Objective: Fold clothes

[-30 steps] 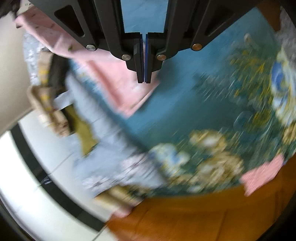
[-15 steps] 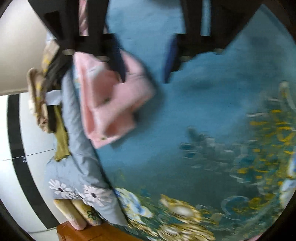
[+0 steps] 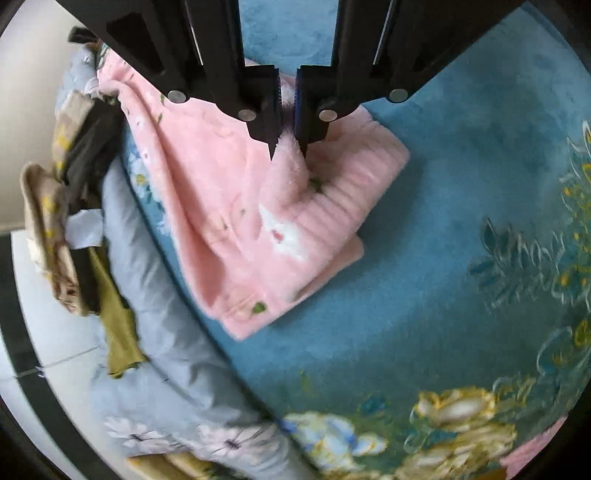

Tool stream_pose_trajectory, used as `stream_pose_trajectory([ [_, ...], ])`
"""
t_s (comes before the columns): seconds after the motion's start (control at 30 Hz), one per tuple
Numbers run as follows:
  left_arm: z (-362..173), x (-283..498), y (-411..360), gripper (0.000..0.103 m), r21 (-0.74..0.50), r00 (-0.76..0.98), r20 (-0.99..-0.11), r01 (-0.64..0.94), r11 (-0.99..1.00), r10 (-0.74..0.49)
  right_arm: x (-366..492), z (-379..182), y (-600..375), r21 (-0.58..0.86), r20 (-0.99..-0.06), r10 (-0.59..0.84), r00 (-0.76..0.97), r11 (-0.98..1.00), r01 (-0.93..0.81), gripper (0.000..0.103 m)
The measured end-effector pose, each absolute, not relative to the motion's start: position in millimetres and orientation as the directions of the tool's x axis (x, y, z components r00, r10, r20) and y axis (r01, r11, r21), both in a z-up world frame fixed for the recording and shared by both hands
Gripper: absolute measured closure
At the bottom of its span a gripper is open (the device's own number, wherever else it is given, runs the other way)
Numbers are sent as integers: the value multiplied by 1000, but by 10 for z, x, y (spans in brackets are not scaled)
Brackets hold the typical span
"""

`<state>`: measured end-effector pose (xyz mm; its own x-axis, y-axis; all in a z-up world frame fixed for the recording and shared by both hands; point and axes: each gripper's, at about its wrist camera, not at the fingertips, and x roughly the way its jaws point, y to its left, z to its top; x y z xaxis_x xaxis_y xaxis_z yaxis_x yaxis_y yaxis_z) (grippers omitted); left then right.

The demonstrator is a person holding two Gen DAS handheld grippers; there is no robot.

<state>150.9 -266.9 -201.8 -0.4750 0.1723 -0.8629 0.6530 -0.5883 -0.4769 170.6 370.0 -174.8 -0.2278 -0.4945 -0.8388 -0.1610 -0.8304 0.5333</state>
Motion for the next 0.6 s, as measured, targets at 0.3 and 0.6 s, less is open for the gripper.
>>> stream_pose_trajectory([
  [0.3,-2328,2924,-3095,98,-361,-389,-920,786,-502,52,1871,-2066,3895,493,-870,-467,-161,-833,-252,98],
  [0.6,-2675,3202,-2991,98,-431,-434,-898,836,-341,72,1866,-2046,4333,519,-852,-427,-303,-761,-388,64],
])
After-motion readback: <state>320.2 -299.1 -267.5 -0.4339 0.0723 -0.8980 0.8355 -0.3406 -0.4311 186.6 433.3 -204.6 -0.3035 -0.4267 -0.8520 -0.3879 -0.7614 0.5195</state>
